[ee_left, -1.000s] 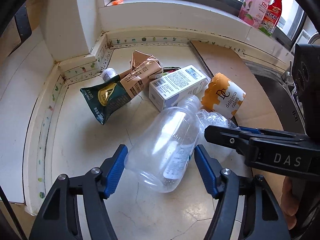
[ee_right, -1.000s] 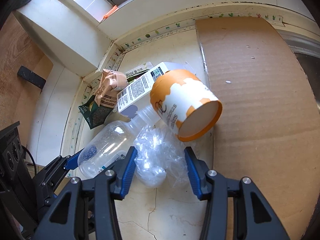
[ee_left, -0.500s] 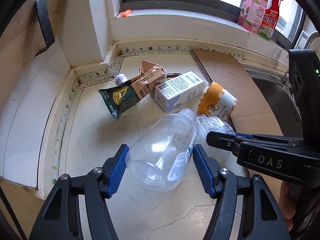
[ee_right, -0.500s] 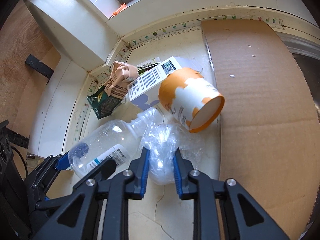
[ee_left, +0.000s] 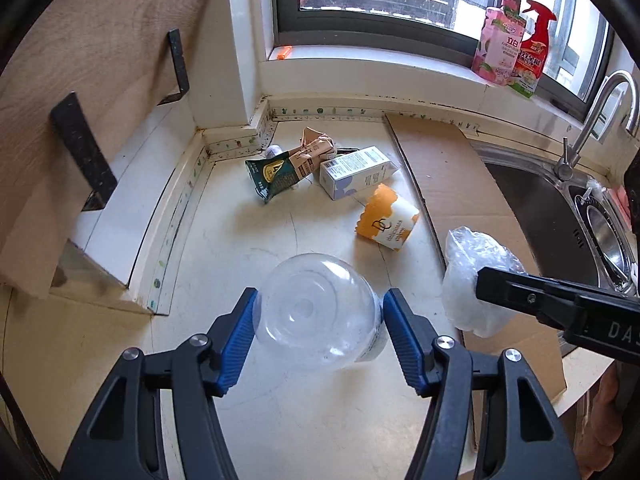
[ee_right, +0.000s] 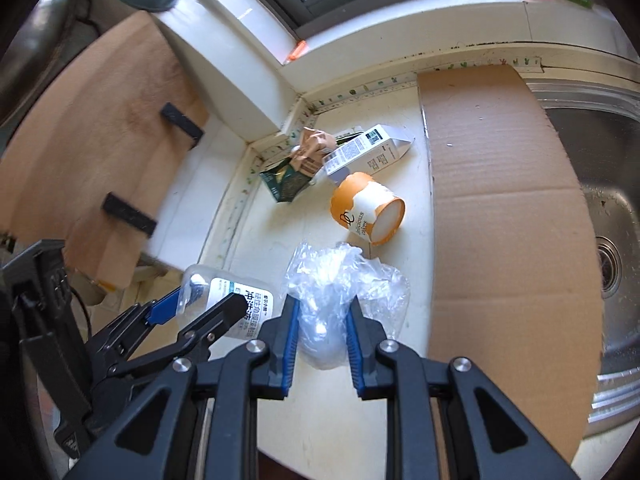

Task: Collect trash
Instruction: 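Lift the bottle and plastic wrap and carry both down over the bin, then open the left tool over the bin while the right tool releases the plastic wrap, then raise both tools back up to the counter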

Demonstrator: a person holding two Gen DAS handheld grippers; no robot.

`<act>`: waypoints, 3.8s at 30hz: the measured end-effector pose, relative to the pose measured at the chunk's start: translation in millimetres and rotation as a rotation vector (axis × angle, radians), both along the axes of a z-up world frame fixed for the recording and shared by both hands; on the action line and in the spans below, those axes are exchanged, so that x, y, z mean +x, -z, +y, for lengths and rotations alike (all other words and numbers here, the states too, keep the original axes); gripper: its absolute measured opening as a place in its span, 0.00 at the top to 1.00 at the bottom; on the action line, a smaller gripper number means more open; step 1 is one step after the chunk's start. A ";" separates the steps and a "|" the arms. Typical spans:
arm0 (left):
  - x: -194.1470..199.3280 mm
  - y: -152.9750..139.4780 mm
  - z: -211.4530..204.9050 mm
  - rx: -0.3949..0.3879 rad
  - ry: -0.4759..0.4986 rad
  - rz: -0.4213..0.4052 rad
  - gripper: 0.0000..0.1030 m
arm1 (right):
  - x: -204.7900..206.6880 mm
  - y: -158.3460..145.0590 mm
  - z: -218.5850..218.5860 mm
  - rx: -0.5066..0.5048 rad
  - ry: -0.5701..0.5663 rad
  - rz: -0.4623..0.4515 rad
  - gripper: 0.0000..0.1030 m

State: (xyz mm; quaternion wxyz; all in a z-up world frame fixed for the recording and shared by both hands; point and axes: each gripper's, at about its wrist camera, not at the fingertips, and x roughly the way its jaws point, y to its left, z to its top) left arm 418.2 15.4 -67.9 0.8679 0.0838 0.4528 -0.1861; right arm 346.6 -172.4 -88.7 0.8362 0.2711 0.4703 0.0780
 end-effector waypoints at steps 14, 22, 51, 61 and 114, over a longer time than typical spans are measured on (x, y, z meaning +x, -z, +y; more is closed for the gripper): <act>-145.7 -53.7 9.8 -0.019 -0.022 -0.083 0.40 | -149.4 -40.9 -18.7 0.021 -0.039 -0.048 0.79; -233.0 -64.5 -0.3 -0.041 0.005 -0.103 0.40 | -225.3 -32.6 -28.9 0.043 -0.040 -0.031 0.79; -337.3 142.1 -44.0 0.010 0.030 0.236 0.40 | -316.6 145.7 -44.4 0.064 -0.045 0.255 0.79; -308.3 279.6 -35.7 0.032 -0.012 0.340 0.40 | -296.0 288.5 -27.4 0.101 -0.009 0.402 0.78; -291.1 214.7 30.0 -0.060 -0.140 0.342 0.23 | -291.8 219.5 9.6 0.054 0.011 0.346 0.48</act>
